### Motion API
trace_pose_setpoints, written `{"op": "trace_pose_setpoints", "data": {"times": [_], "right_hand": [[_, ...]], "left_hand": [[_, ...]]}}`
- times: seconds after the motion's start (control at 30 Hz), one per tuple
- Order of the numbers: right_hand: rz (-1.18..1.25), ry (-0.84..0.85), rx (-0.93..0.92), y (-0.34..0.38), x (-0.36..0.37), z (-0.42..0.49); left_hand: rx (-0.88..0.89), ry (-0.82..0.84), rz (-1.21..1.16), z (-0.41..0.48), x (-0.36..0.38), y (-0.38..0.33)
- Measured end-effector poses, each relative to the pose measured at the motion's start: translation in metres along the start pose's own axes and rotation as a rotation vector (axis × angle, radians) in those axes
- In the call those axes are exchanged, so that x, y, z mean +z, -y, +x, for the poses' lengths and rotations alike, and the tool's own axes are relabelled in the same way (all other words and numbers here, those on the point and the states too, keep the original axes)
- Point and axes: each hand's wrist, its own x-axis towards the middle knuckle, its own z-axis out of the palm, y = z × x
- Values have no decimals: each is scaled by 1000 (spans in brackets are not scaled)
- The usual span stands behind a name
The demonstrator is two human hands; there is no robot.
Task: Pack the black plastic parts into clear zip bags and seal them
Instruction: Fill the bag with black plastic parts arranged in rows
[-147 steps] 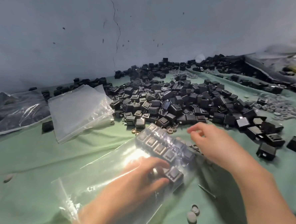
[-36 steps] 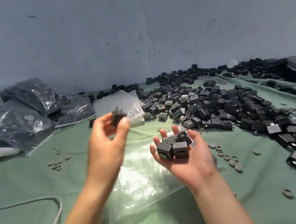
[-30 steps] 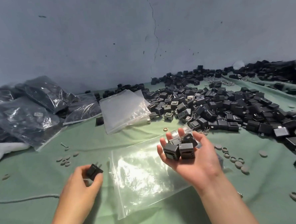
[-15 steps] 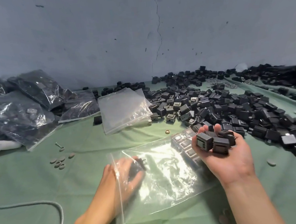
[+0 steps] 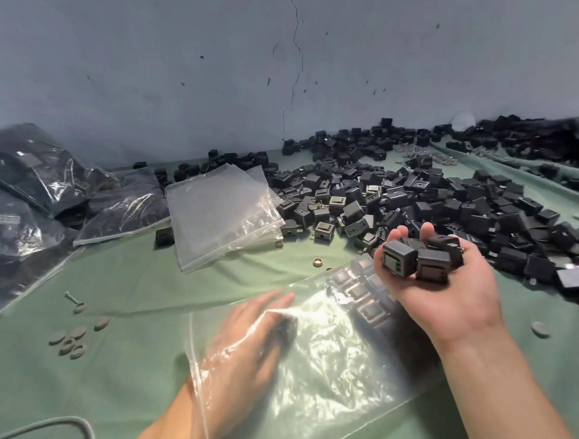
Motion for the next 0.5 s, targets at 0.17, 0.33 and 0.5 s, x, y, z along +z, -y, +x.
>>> {"op": "trace_pose_setpoints", "data": {"times": [0.17, 0.33, 0.5], "right_hand": [[26, -7, 18, -2, 7, 7], [7, -15, 22, -6, 13, 13], [-6, -50, 38, -4, 17, 21]], "left_hand": [[-47, -105, 32, -5, 1, 6], [17, -36, 84, -3, -5, -4], [-38, 101, 230, 1, 3, 0]]}}
